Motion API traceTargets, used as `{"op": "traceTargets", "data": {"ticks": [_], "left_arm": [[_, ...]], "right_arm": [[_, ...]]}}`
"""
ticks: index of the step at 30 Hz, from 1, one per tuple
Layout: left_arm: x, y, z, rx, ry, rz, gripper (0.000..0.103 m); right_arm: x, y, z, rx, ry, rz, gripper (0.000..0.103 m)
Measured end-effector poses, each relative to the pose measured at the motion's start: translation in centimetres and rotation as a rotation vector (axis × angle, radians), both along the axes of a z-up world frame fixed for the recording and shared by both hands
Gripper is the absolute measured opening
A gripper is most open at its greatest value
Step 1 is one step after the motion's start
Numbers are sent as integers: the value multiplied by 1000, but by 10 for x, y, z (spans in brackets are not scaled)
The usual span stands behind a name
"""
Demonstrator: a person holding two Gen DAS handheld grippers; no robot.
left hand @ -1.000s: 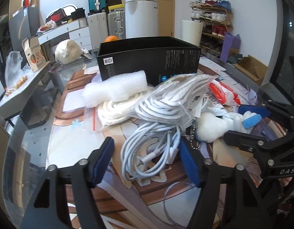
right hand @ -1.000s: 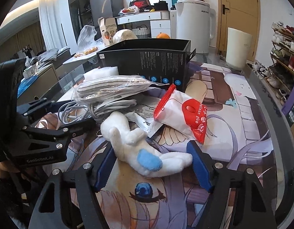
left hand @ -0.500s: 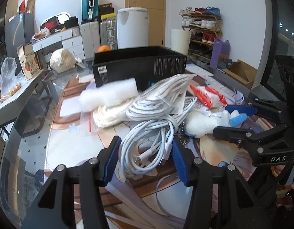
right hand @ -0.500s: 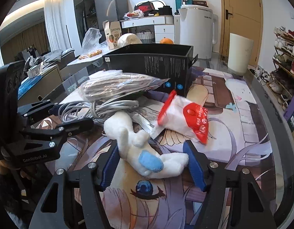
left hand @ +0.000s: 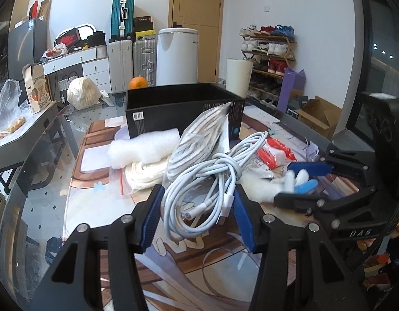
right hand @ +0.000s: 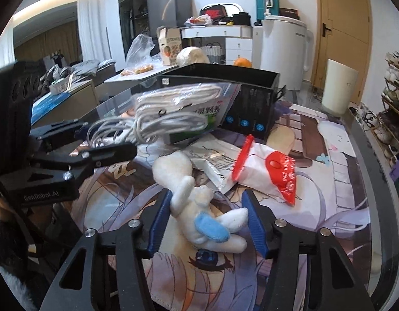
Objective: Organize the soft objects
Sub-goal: 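Lift the white plush toy with the right gripper toward the black box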
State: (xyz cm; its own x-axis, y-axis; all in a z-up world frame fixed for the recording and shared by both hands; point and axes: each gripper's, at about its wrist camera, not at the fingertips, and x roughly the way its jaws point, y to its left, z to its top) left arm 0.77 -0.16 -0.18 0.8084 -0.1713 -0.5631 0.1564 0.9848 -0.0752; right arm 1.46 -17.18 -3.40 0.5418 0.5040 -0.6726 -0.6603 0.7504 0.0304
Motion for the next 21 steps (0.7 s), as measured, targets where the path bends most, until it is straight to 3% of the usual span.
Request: {"op": "traceTargets", "data": {"ticks": [10, 17, 21], "left_arm": [[-1, 1, 5, -10, -20, 12, 52], [-4, 3, 8, -19, -36, 21, 52], [-7, 2, 12, -19, -51, 16, 52]], "right_arm": [[0, 9, -11, -31, 10, 1, 68], [-6, 7, -7, -23, -25, 15, 51], [-13, 5, -4, -17, -42, 35, 47]]}}
